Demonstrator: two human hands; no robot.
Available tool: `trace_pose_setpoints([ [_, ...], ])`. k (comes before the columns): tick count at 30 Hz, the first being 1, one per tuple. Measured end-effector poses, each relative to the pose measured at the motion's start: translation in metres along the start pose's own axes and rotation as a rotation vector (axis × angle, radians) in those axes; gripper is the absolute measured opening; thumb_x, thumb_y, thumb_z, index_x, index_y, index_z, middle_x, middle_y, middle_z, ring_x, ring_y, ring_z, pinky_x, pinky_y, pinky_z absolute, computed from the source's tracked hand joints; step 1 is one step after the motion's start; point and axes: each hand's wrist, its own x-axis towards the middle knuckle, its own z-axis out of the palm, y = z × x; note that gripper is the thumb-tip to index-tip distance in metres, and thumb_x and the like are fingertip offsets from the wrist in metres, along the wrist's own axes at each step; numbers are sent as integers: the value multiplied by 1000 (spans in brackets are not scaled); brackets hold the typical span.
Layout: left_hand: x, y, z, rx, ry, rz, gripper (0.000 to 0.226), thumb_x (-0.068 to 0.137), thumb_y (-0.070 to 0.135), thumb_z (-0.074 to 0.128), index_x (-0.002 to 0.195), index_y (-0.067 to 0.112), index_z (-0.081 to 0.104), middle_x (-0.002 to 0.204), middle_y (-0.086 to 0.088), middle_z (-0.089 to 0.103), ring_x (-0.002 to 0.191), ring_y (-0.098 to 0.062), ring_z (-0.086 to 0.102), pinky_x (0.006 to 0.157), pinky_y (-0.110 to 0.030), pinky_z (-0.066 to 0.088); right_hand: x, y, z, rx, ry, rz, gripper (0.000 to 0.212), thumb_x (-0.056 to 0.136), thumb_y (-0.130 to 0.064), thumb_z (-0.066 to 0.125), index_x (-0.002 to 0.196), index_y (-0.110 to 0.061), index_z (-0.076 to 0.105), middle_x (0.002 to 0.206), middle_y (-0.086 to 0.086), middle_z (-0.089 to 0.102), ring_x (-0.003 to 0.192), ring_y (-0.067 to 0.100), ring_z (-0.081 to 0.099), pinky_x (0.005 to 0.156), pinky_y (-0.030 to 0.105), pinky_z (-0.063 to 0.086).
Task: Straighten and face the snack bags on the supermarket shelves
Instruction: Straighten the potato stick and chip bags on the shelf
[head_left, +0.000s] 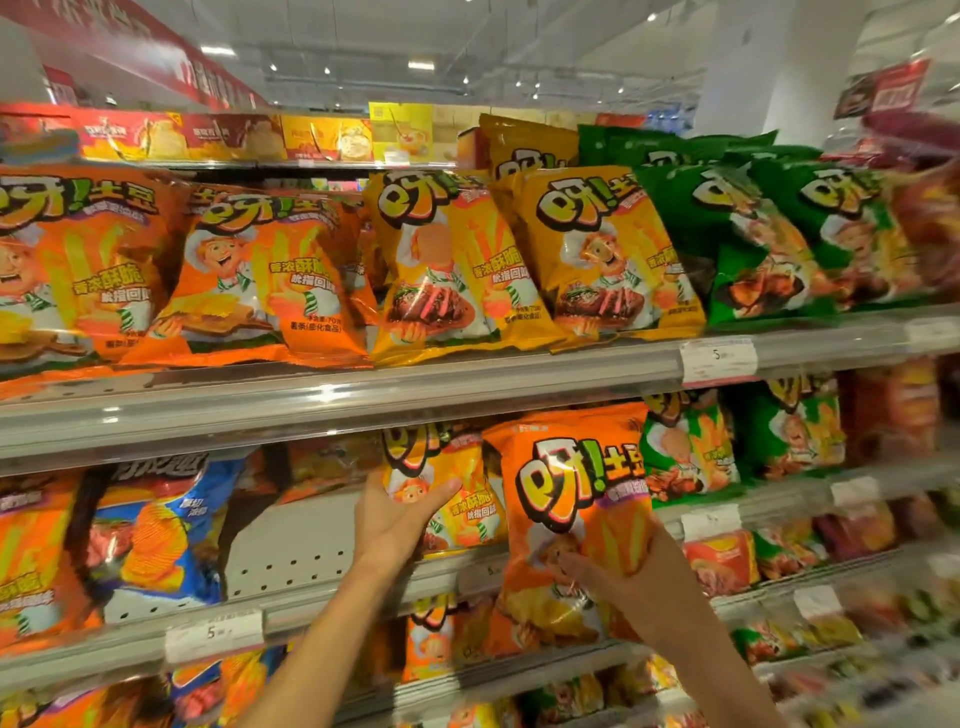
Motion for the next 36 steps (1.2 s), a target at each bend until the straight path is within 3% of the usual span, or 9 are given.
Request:
trace_pose_setpoints([
  [3, -1, 1, 13, 28, -14, -5, 65, 62, 37, 93, 112, 19, 56, 91, 12, 67, 67, 9, 66, 45, -8, 46, -2, 7, -5, 34, 25, 18, 76, 52, -65, 85, 115, -32, 57, 98, -9, 70, 87, 6, 67, 64, 13, 47],
  [7, 1, 0, 14, 169, -61, 0, 94, 61, 58, 85, 134, 12, 47, 117, 3, 65, 104, -17, 65, 77, -23, 53, -4, 12, -2, 66, 6, -3, 84, 45, -74, 88, 115, -39, 57, 92, -22, 73, 81, -2, 70, 68, 17, 52],
  [11, -2, 8, 10, 328, -194, -19, 112, 57, 76, 69, 142, 14, 30, 117, 10, 48, 105, -11, 51, 84, -27, 43, -2, 14, 6, 42, -32, -66, 69, 56, -68, 89, 111, -42, 55, 94, -27, 71, 81, -6, 68, 63, 13, 51],
  [16, -14, 8, -18, 441, -336, 84, 72, 68, 71, 73, 123, 34, 45, 118, 9, 67, 106, -12, 64, 97, -44, 51, -3, 3, 22, 66, -95, -102, 67, 56, -63, 88, 110, -36, 58, 92, -27, 72, 81, -9, 68, 59, 10, 51],
  [21, -52, -20, -71, 996, -16, 403, 65, 99, 63, 22, 130, 19, 58, 125, -2, 61, 116, -22, 54, 99, -38, 45, -13, -13, 56, 114, -129, -114, 86, 40, -79, 85, 110, -36, 59, 90, -25, 73, 80, -6, 69, 66, 15, 53],
  [23, -65, -31, -96, 984, 70, 528, 50, 102, 46, 30, 119, 15, 65, 120, -4, 61, 111, -25, 57, 95, -39, 48, -20, -19, 75, 119, -123, -95, 91, 34, -82, 84, 109, -37, 60, 90, -25, 73, 81, -5, 69, 69, 20, 54],
  [26, -83, -47, -138, 959, 146, 620, 35, 99, 35, 41, 117, 16, 64, 121, -1, 55, 111, -22, 53, 94, -35, 44, -30, -29, 111, 124, -121, -110, 68, 44, -63, 88, 101, -38, 60, 84, -36, 68, 75, -16, 64, 55, 5, 46],
  [32, -89, -65, -218, 1084, 153, 453, 50, 91, 41, 42, 125, 11, 62, 125, -13, 54, 110, -36, 54, 87, -47, 50, -38, -65, 183, 77, -78, -184, 80, 33, -87, 82, 103, -55, 60, 91, -30, 72, 81, -8, 69, 66, 13, 50],
  [36, -79, -77, -241, 1193, 95, 480, 51, 78, 28, 74, 123, 6, 63, 116, -17, 56, 106, -41, 56, 92, -56, 50, -16, -77, 220, -61, 108, -285, 76, 47, -82, 82, 90, -25, 55, 69, -15, 61, 67, 10, 60, 66, 33, 52],
])
